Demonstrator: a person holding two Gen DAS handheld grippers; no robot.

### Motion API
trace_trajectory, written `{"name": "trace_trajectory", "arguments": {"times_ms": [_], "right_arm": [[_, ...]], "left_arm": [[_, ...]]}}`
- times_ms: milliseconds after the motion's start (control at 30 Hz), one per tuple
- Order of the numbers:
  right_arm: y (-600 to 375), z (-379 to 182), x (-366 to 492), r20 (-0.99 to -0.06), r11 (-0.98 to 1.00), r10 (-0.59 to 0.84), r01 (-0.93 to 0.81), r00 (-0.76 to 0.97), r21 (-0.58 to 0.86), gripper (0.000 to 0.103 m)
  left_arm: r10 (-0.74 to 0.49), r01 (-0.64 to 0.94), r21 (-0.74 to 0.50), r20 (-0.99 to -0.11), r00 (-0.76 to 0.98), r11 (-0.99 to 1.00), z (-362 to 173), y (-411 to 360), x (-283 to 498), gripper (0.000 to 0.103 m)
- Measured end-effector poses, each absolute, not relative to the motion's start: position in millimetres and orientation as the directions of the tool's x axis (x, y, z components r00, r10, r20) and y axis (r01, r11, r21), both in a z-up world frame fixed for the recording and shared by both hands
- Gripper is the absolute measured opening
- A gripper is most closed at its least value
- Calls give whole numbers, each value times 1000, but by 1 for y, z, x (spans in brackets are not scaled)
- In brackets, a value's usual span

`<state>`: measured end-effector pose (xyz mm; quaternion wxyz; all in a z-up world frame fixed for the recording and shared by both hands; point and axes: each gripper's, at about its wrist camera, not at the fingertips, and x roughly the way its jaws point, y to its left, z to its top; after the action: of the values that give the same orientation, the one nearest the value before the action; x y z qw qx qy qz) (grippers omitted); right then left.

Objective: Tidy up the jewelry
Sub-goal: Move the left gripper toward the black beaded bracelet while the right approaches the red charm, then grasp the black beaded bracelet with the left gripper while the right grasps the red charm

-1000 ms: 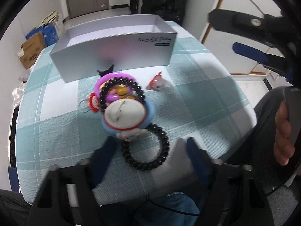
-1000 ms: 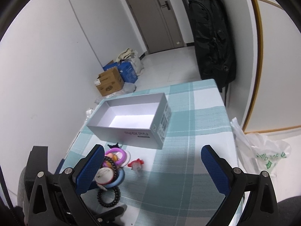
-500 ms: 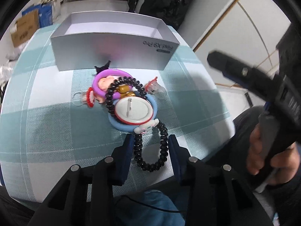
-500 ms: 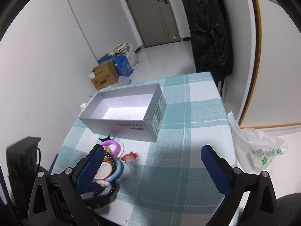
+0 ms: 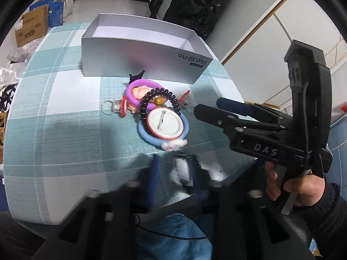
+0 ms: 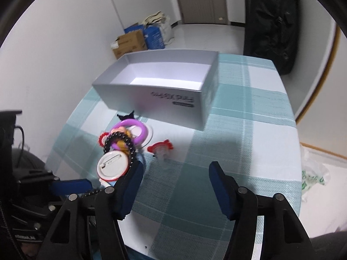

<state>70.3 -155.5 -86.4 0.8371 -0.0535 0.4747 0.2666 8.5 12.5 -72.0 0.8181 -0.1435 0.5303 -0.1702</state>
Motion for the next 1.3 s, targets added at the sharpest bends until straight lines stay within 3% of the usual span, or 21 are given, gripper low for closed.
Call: {"name": "trace_trajectory", "arguments": {"times_ms": [100, 200, 300, 367, 500, 667, 1033, 1133, 1300], "right_arm": [[-147, -91, 70, -832, 848, 378, -513, 406, 134, 58], [-137, -100, 73, -849, 846, 340, -525, 403, 90, 44], [-131, -101, 72, -850, 840, 318, -540, 420, 48, 40], [-127, -102, 70, -848, 837, 303, -547, 434, 19, 31], [-129, -103, 71, -850, 842, 292, -540, 438, 11, 4], [-134, -101, 74, -851, 849, 307, -527, 426, 42, 3], [-148, -84, 72, -818, 854, 360, -512, 447, 96, 3], [-155, -79, 71, -808, 858, 378, -498, 452, 123, 3], [-162, -73, 69, -795, 859, 402, -488, 454, 156, 3]], "left_arm": [[-421, 114, -410, -823, 382, 905, -73, 20, 6, 13], [-420, 98, -416, -822, 384, 904, -75, 27, 7, 13], [-451, 92, -454, -799, 398, 886, -72, 34, 8, 13], [-452, 97, -455, -793, 409, 885, -68, 35, 7, 13], [-452, 136, -435, -810, 374, 890, -68, 24, 7, 14], [-340, 169, -300, -883, 325, 939, -81, -2, 11, 16], [-168, 289, -65, -921, 351, 955, -79, -40, 14, 16], [-169, 292, -68, -927, 334, 954, -76, -42, 15, 5], [-170, 261, -78, -921, 350, 962, -73, -32, 16, 5]]}}
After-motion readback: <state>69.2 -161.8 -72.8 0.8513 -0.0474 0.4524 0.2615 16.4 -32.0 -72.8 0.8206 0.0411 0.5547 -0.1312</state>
